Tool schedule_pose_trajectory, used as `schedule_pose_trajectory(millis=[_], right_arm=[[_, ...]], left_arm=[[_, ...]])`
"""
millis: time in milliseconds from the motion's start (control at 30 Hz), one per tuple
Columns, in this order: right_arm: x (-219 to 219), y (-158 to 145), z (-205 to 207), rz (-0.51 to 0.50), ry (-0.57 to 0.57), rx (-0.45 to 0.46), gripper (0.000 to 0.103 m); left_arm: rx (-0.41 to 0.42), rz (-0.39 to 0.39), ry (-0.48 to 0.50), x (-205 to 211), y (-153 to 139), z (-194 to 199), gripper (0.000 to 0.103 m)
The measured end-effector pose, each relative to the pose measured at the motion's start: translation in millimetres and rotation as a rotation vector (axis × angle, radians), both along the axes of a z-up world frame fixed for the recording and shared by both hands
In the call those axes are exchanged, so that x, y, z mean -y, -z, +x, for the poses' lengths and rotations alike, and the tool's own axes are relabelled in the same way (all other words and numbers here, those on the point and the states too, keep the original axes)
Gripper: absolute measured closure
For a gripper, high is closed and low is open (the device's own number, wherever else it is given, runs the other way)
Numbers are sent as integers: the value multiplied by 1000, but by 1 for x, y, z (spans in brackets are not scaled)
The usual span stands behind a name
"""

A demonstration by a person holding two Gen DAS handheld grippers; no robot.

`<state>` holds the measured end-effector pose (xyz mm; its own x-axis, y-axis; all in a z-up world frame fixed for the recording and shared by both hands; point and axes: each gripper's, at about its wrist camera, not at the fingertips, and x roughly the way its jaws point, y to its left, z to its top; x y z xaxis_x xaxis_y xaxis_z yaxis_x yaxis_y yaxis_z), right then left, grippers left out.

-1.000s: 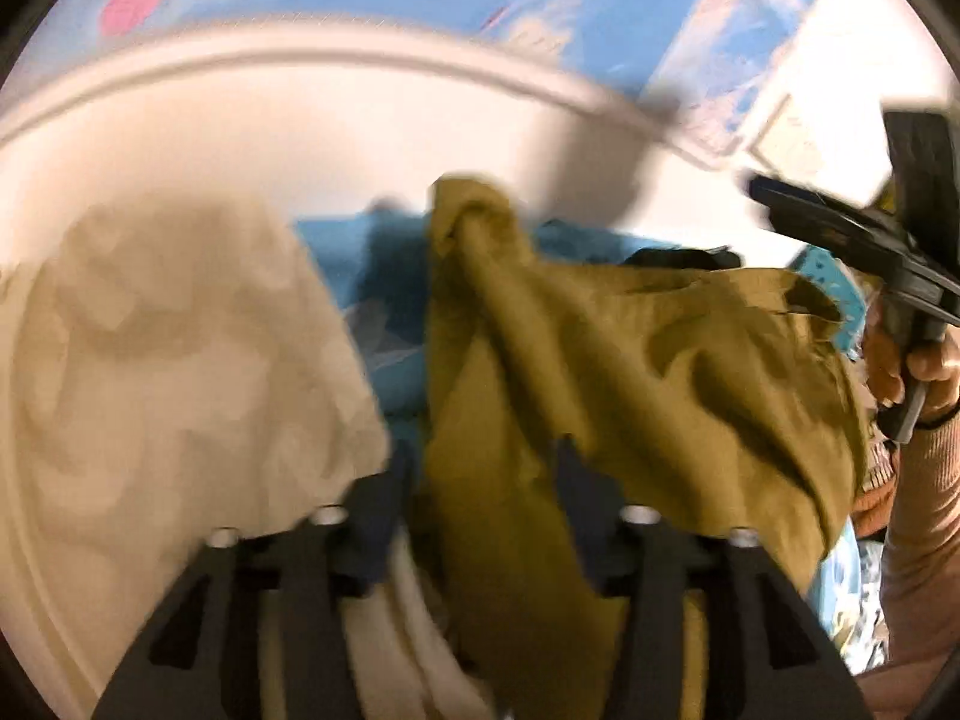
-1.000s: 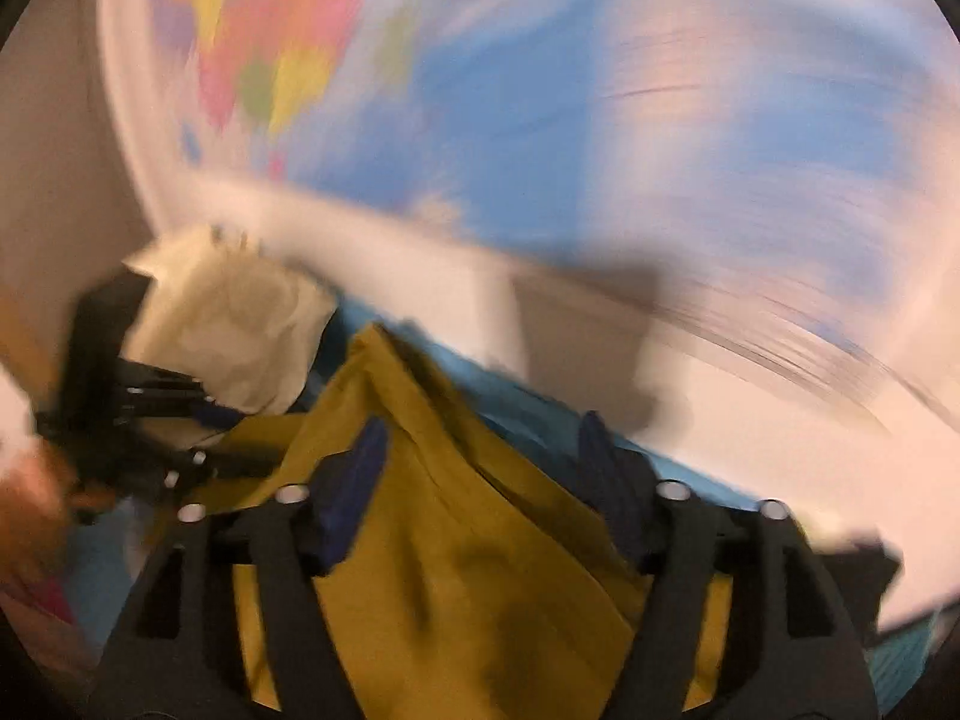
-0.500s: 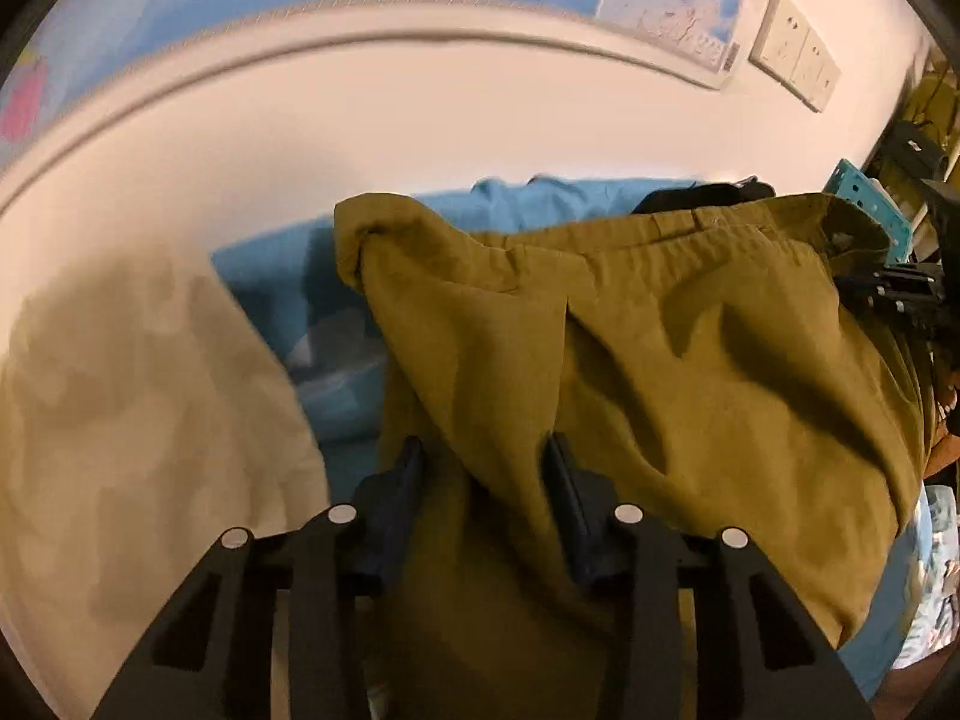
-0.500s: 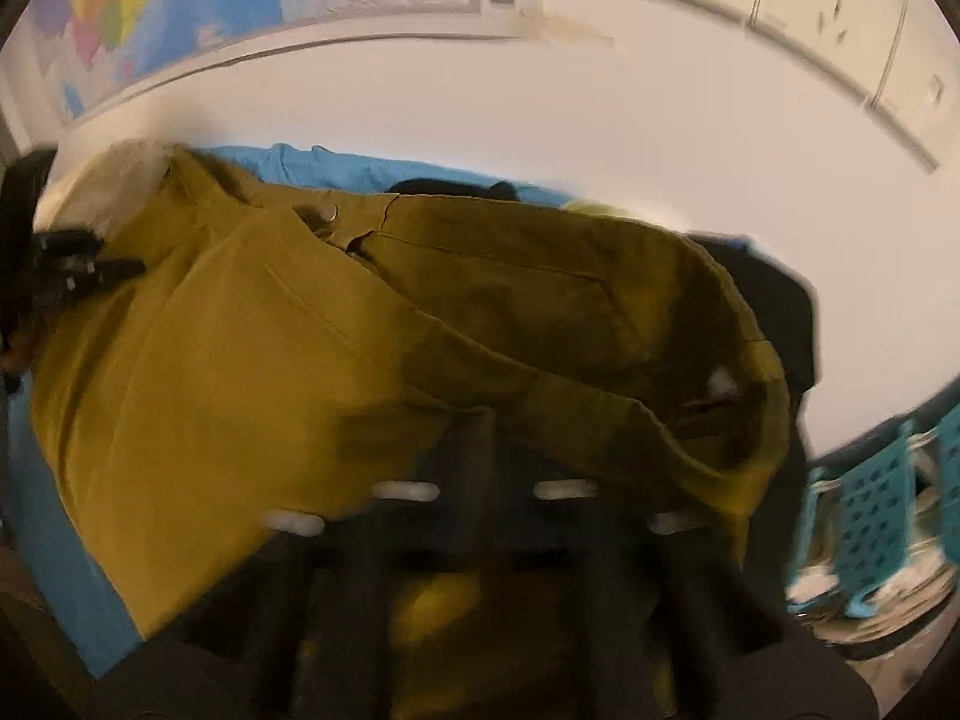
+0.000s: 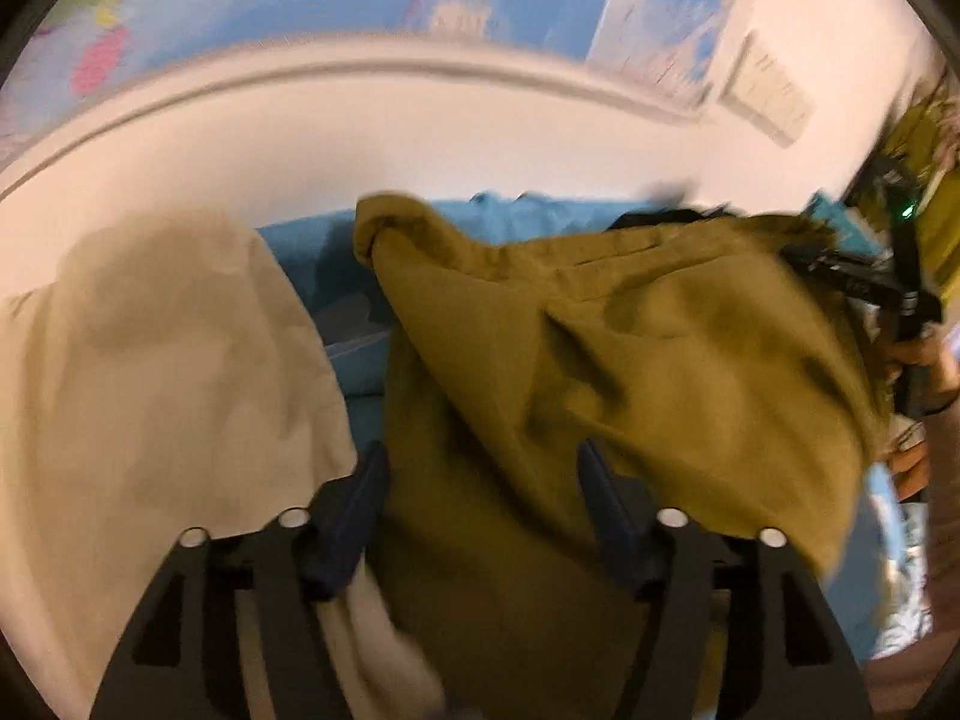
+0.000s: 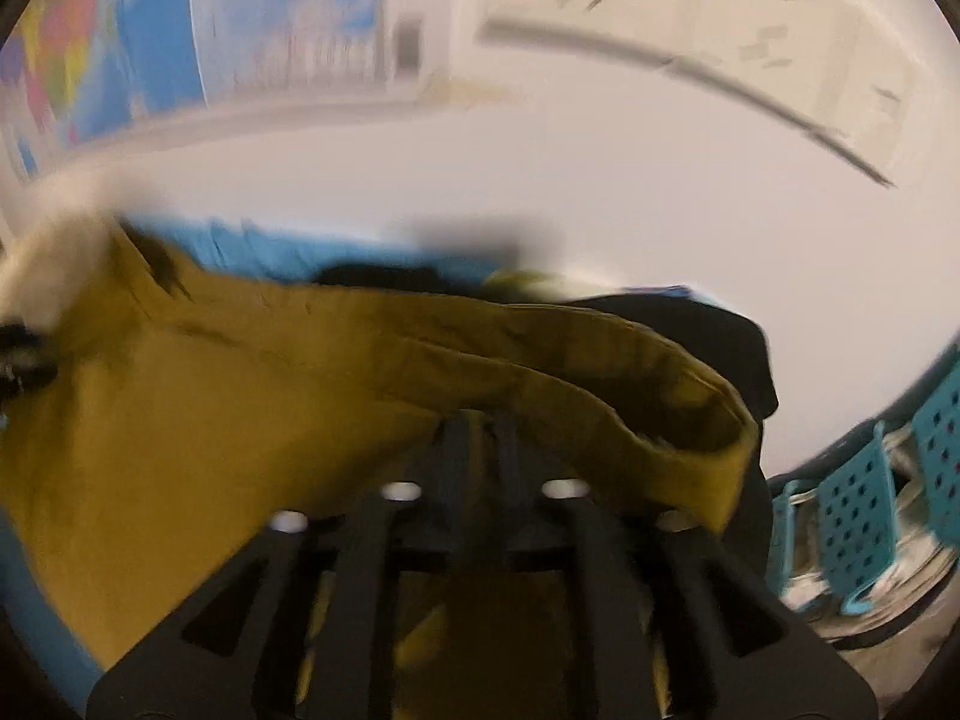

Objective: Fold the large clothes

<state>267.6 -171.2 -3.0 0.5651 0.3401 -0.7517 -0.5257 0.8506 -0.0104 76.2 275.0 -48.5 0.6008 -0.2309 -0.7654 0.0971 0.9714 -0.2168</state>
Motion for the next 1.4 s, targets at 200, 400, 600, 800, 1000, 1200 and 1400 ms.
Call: schedule_pose_trajectory(millis=[200,400,600,800,1000,1200,1400], right_arm=[[80,-23,-85,264,31,61,13],[109,46,-139,310,84,-71,9],[99,41,-142,425,36,-122,81],[131,-64,-209,513,-78,89,84],[160,34,-187,389,127,-204,70],[170,18,-209,383,199,-57,35],[131,14,-210,192,92,-20,65]], left_arm=[[89,-66,15,-5,-12,-73,12],[74,-101,74,22,16,-85,7],[80,-104,43,47,18,-69,74],[138,-241,84,33,-23,-125,81],[-55,-221,113,59,44,-159,77],[67,-130,96,55,19,-185,46],[207,-75,178,94,-19,-180,32]])
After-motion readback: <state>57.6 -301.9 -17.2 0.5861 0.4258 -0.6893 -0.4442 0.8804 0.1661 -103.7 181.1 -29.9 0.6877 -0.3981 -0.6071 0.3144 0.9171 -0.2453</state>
